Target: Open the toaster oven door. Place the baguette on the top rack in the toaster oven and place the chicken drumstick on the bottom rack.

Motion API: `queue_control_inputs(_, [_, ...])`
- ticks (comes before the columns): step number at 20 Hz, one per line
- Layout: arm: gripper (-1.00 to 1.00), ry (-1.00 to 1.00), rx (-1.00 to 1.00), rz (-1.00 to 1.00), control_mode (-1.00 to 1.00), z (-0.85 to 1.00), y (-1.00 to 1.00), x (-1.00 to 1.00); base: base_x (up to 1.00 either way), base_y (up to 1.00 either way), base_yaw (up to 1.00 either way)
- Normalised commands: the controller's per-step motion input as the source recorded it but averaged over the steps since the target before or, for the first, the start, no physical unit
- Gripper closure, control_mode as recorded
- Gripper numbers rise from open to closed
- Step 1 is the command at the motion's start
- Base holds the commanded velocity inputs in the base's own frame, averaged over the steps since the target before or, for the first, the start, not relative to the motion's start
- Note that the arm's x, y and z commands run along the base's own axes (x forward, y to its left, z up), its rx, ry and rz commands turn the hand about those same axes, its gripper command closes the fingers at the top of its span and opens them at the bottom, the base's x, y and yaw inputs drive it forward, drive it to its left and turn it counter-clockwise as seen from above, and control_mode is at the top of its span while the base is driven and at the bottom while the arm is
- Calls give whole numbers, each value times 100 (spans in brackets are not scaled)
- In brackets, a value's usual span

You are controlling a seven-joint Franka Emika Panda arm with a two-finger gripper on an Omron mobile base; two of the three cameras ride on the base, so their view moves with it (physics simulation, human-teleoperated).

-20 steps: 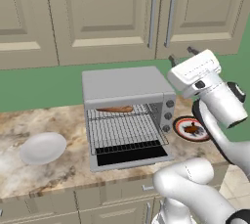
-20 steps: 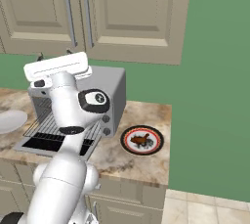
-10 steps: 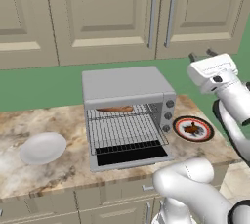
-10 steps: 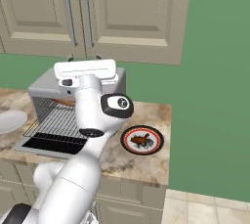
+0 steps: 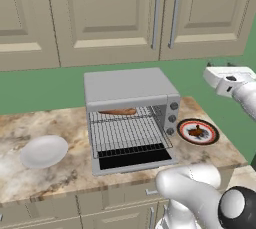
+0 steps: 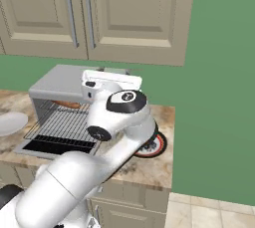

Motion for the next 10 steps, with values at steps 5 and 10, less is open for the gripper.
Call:
queue_control_inputs(5, [-100,61,-27,-2,-100,-54,-47,0,0,0,0])
queue_control_inputs(10, [-100,66,-25,-9,-100,-32,-45,0,0,0,0])
